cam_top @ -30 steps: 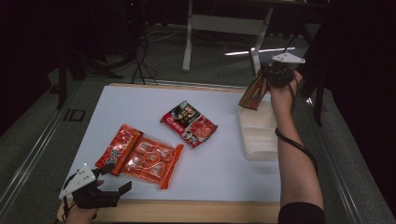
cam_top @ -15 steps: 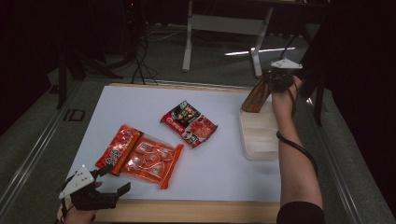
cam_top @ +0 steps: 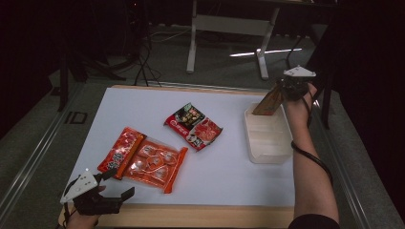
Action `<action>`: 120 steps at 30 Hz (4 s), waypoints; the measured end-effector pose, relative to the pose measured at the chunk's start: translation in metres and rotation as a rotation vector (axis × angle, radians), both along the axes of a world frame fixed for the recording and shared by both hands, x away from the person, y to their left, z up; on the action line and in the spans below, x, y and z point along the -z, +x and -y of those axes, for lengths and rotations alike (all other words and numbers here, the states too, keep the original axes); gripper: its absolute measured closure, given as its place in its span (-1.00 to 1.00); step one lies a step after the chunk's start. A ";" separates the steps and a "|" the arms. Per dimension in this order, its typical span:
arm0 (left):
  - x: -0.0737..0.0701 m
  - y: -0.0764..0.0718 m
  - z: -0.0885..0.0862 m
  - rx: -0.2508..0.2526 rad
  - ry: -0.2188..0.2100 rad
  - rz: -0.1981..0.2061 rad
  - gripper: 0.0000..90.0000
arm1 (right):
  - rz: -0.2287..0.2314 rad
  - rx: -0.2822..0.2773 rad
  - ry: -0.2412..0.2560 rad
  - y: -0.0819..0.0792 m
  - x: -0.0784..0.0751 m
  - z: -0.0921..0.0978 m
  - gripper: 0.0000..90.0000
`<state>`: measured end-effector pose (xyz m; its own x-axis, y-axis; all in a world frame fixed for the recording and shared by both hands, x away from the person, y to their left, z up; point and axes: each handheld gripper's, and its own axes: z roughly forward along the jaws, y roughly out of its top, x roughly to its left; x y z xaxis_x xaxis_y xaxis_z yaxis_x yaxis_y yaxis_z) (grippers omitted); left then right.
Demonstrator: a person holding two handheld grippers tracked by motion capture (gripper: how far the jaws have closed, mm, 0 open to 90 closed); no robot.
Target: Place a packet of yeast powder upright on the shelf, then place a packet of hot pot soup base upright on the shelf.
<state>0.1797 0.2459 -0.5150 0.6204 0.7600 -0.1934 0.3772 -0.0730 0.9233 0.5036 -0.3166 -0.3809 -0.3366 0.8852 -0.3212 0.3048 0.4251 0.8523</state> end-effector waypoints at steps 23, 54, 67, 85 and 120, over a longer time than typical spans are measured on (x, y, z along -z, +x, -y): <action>0.000 0.000 0.001 0.010 0.010 -0.004 -0.90 | -0.148 -0.143 0.073 -0.010 0.032 -0.049 0.82; -0.002 0.007 0.011 0.040 0.020 0.026 -0.90 | -0.059 -0.382 0.403 -0.119 -0.001 -0.065 -0.69; -0.013 0.022 0.037 0.122 -0.020 -0.040 -0.88 | -0.034 -0.461 0.361 -0.178 0.020 -0.068 -0.66; -0.027 0.081 0.062 0.155 0.018 -0.039 -0.67 | 0.007 -0.458 0.379 -0.224 0.026 -0.066 -0.68; 0.009 0.222 0.114 -0.067 0.344 -0.371 0.99 | 0.007 -0.520 0.383 -0.251 0.031 -0.059 -0.67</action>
